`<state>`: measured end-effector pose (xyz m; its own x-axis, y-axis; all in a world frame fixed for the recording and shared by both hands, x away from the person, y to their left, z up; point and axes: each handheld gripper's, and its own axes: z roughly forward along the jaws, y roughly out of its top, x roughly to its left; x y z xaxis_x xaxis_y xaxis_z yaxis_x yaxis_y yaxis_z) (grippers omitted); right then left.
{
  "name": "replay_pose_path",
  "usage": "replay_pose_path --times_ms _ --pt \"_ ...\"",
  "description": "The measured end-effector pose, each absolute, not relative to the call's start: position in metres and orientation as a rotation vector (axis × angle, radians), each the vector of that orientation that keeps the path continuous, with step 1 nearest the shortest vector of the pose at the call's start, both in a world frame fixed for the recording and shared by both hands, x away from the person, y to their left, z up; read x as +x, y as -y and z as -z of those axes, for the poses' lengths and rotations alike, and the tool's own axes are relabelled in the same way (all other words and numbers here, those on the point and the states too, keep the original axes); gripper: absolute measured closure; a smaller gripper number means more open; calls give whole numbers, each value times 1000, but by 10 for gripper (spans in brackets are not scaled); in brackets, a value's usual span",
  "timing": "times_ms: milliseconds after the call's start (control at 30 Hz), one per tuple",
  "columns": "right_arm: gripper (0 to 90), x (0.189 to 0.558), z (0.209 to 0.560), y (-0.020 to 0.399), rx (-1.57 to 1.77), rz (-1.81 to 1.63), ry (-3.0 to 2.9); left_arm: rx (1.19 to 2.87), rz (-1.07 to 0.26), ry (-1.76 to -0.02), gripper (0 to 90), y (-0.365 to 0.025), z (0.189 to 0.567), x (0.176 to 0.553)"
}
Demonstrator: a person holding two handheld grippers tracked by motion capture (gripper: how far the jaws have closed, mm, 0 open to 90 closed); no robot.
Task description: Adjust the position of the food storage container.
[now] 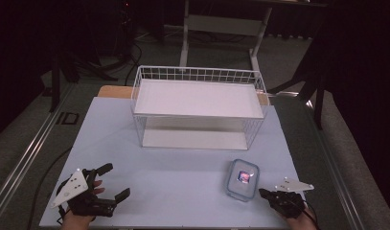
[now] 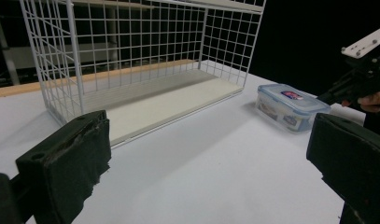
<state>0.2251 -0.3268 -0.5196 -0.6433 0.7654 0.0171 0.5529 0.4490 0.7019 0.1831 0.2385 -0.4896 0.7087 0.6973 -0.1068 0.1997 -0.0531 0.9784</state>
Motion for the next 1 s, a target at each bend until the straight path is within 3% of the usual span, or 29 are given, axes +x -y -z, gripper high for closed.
replay_pose_path --times_ms 600,1000 --pt "899 234 525 288 936 -1083 -2542 1646 -488 -716 9 -235 489 182" --pt "899 239 521 298 952 -1045 -2500 1645 -482 -716 9 -235 489 183"
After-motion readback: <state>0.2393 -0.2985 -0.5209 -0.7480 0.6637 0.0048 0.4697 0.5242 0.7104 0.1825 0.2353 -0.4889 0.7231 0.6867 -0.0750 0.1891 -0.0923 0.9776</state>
